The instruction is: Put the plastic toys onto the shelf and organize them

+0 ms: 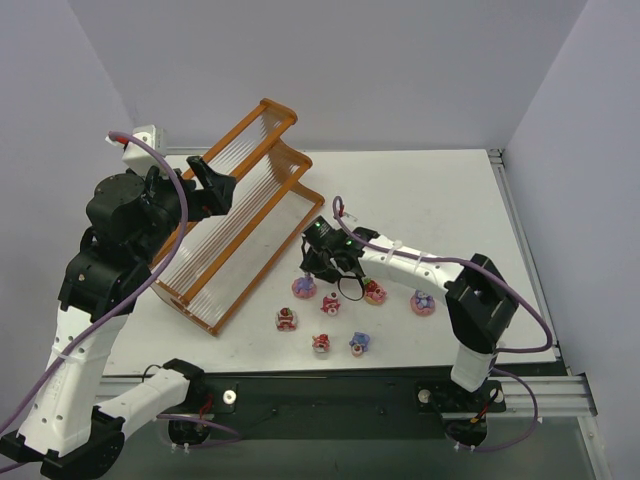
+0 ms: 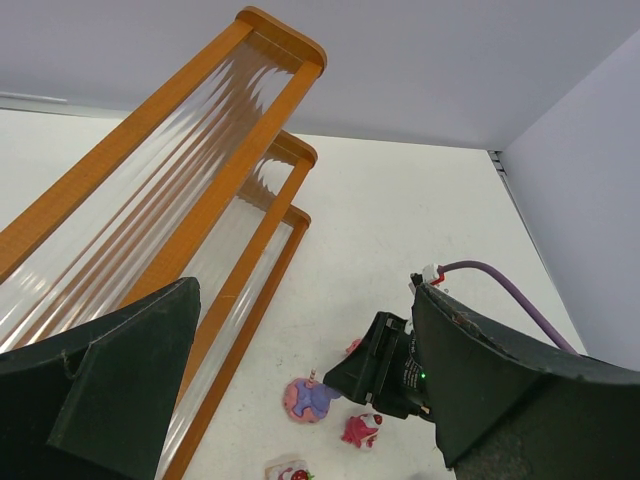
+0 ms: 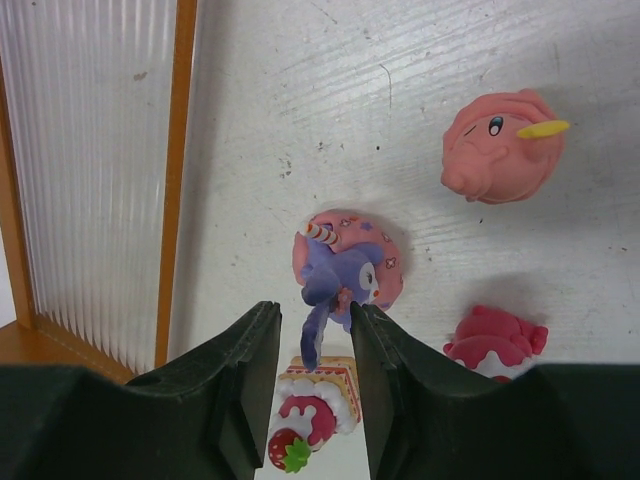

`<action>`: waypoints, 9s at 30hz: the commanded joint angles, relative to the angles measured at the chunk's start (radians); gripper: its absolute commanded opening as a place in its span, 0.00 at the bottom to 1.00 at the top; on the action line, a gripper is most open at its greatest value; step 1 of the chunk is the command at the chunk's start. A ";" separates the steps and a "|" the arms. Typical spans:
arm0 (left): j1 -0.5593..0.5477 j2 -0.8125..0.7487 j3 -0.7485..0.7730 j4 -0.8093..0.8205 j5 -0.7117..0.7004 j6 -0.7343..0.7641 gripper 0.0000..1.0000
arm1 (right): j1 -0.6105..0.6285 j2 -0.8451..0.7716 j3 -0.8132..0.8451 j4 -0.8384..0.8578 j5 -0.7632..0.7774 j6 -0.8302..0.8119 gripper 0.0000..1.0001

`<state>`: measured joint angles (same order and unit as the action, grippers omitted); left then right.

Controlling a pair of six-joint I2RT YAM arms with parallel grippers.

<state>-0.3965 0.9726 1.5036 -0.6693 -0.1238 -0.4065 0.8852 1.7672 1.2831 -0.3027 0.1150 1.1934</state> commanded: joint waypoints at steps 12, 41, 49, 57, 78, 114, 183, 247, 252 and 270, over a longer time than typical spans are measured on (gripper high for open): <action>-0.004 -0.009 -0.011 0.013 -0.011 0.014 0.97 | 0.028 -0.051 0.001 -0.062 -0.021 -0.017 0.24; -0.005 -0.006 0.018 0.004 -0.031 0.023 0.97 | -0.038 -0.040 0.248 -0.024 0.074 -0.140 0.00; -0.013 0.003 0.035 -0.001 -0.051 0.034 0.97 | -0.106 0.052 0.344 0.063 0.054 -0.169 0.00; -0.024 0.018 0.050 -0.004 -0.059 0.038 0.97 | -0.160 0.152 0.403 0.211 -0.030 -0.296 0.00; -0.035 0.048 0.061 -0.012 -0.069 0.044 0.97 | -0.195 0.316 0.414 0.390 0.005 -0.194 0.00; -0.045 0.031 0.037 -0.016 -0.109 0.067 0.97 | -0.198 0.373 0.469 0.332 0.065 -0.115 0.56; -0.047 -0.167 -0.155 -0.062 0.087 -0.038 0.97 | 0.115 -0.916 -0.544 -0.383 -0.031 0.748 0.56; -0.059 -0.147 -0.098 -0.099 -0.063 0.020 0.97 | 0.248 -0.764 -0.691 -0.176 0.078 1.063 0.44; -0.059 -0.149 -0.097 -0.099 -0.065 0.020 0.97 | 0.248 -0.779 -0.691 -0.193 0.087 1.066 0.38; -0.059 -0.153 -0.102 -0.101 -0.073 0.018 0.97 | 0.245 -0.787 -0.693 -0.236 0.103 1.068 0.00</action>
<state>-0.4511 0.8265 1.3788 -0.7830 -0.1806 -0.3988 1.1381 0.9859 0.5976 -0.4889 0.1802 1.9896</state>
